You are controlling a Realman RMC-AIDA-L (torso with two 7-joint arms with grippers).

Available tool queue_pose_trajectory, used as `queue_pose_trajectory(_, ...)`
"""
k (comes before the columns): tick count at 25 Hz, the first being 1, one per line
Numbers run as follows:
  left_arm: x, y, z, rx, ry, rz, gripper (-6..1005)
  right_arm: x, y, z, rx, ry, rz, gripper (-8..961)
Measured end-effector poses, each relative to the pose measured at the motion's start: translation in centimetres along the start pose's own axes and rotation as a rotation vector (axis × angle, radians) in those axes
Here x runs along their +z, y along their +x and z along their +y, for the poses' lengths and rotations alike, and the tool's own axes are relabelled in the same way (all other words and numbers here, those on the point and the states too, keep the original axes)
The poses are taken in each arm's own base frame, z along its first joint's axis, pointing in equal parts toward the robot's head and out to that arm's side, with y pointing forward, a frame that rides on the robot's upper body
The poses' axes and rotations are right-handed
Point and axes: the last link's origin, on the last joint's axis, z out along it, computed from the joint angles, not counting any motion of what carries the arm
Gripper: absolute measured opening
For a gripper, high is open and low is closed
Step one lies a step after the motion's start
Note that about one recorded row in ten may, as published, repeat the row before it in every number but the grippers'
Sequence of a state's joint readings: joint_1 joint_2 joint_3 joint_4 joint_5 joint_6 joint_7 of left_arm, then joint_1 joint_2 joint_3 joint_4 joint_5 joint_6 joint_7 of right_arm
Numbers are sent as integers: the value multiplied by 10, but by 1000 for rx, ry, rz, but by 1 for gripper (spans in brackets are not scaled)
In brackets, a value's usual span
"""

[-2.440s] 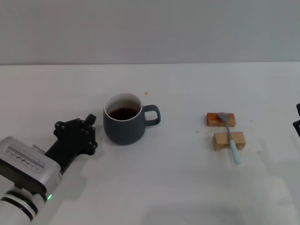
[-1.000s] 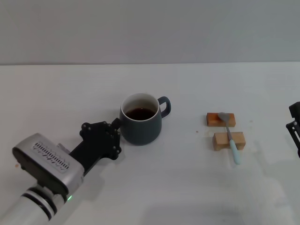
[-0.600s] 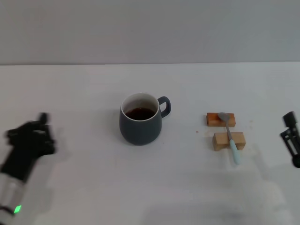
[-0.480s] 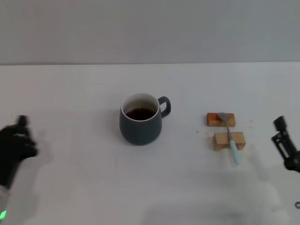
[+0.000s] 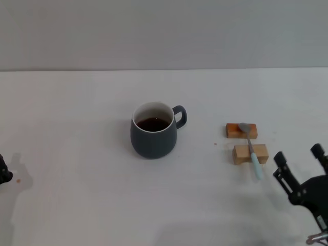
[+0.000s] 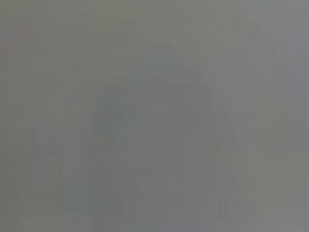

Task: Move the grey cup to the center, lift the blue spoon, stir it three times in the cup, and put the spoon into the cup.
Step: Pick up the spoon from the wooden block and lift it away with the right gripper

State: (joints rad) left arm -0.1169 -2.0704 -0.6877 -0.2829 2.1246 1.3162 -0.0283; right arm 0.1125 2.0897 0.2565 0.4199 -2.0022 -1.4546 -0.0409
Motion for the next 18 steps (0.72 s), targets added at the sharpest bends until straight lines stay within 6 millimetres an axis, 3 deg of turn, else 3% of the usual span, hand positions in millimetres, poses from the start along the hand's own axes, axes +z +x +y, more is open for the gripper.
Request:
queue_pose_trajectory(7,1,-1,0,8,-5,-4,-2,2,15,4,17,-16,109,828)
queue_pose_trajectory(18,-1,-2,-2,13,-1,-12,-2,9,22,6,25,-35,156,829)
